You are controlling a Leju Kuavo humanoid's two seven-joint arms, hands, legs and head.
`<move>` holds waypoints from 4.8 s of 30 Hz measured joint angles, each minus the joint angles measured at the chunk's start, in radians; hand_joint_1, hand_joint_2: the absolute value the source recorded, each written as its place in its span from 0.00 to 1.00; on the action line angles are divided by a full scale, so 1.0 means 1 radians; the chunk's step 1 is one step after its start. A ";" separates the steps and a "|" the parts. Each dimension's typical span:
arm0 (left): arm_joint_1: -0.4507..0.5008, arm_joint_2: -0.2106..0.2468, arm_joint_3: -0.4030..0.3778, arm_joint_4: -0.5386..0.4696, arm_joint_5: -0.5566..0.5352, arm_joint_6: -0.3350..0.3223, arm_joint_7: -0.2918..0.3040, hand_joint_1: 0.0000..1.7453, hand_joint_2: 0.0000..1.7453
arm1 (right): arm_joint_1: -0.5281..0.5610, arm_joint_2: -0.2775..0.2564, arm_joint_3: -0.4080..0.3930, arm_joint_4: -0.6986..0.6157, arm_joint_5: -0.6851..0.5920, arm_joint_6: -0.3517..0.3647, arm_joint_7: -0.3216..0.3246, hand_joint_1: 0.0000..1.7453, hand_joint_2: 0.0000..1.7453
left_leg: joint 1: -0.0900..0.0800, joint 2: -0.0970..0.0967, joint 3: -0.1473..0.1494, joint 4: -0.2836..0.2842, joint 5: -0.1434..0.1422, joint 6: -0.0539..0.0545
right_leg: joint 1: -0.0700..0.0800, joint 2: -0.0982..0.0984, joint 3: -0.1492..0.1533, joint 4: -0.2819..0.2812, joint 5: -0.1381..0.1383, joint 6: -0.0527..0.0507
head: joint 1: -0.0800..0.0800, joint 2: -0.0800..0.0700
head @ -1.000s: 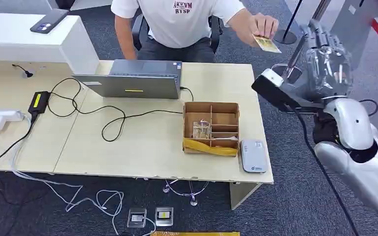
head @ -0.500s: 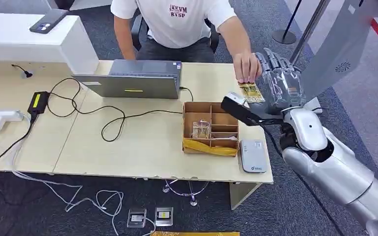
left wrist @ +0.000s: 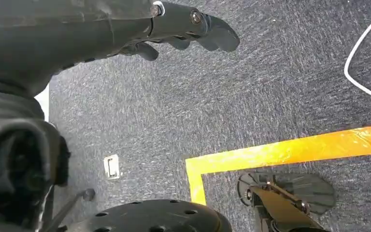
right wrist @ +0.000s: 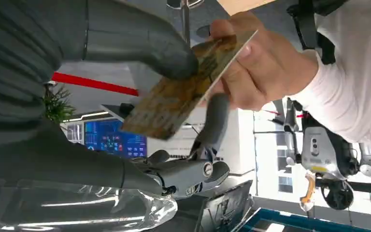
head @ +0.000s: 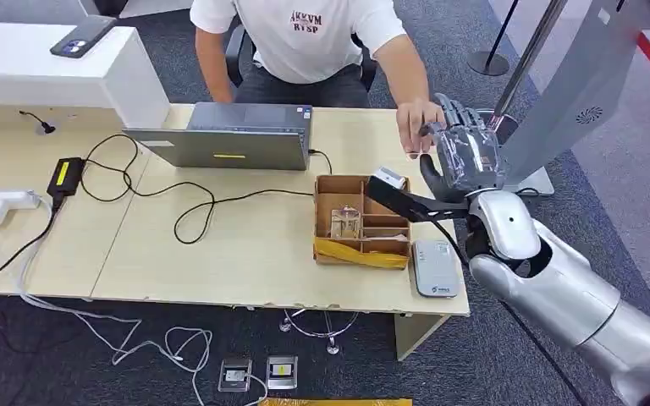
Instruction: Pass the card to the sensor for recognition and then transmit it.
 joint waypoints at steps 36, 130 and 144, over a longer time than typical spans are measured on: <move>0.015 -0.012 -0.005 0.009 0.043 0.000 -0.057 0.00 0.00 | 0.200 -0.003 -0.097 0.102 -0.193 -0.238 -0.065 1.00 1.00 | 0.001 0.004 0.018 0.001 -0.001 -0.001 | 0.001 0.004 -0.001 0.000 0.001 -0.001 | 0.000 0.000; -0.021 -0.016 -0.043 0.016 -0.008 -0.001 -0.005 0.00 0.00 | 0.098 0.000 -0.301 0.195 -0.153 -0.129 -0.054 1.00 1.00 | 0.002 0.008 0.018 0.001 0.001 -0.002 | 0.002 0.007 -0.001 0.000 0.004 -0.003 | 0.000 0.000; -0.041 -0.011 -0.068 0.008 -0.068 0.000 0.036 0.00 0.00 | -0.066 0.083 -0.183 0.349 -0.041 -0.061 -0.051 1.00 1.00 | 0.002 0.007 0.017 0.001 0.001 -0.002 | 0.002 0.006 -0.002 0.000 0.004 -0.003 | 0.000 0.000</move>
